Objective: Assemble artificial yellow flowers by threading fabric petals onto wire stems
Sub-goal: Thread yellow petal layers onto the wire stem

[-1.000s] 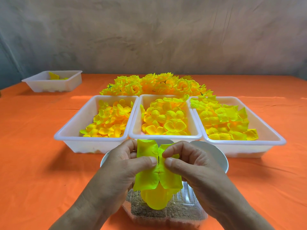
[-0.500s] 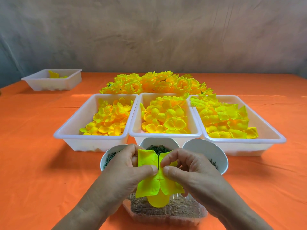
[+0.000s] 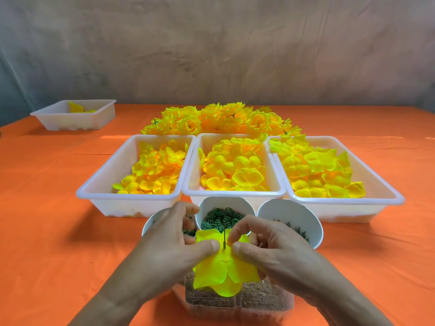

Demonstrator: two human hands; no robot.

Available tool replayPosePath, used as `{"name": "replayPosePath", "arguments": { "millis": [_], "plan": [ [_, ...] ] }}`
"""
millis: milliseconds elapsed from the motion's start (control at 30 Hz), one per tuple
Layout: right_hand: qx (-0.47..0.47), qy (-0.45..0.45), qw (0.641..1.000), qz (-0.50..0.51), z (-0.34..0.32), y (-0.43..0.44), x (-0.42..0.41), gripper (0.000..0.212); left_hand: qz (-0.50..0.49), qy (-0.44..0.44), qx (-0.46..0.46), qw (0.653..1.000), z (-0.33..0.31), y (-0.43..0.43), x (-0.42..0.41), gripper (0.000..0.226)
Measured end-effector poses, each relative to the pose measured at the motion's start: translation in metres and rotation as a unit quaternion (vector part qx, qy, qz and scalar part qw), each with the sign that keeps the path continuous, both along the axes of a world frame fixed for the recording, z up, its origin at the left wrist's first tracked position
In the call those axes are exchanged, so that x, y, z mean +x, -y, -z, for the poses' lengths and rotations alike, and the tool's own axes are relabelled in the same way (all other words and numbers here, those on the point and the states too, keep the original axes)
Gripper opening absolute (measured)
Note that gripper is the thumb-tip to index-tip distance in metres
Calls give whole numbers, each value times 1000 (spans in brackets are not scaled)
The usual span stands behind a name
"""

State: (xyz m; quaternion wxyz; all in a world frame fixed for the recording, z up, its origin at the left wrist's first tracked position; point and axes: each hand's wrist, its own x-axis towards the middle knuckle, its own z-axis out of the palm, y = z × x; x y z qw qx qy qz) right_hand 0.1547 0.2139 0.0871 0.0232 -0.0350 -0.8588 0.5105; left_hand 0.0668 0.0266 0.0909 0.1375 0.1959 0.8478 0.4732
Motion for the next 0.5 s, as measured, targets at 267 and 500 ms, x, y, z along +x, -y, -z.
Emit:
{"name": "replayPosePath", "arguments": {
  "millis": [267,500],
  "plan": [
    [9,-35,993,111,-15,-31,-6,26,166,-158,114,967,-16,-11,12,28],
    [30,-70,968,238,-18,-78,-29,11,184,-39,119,975,14,-29,3,19]
  ]
}}
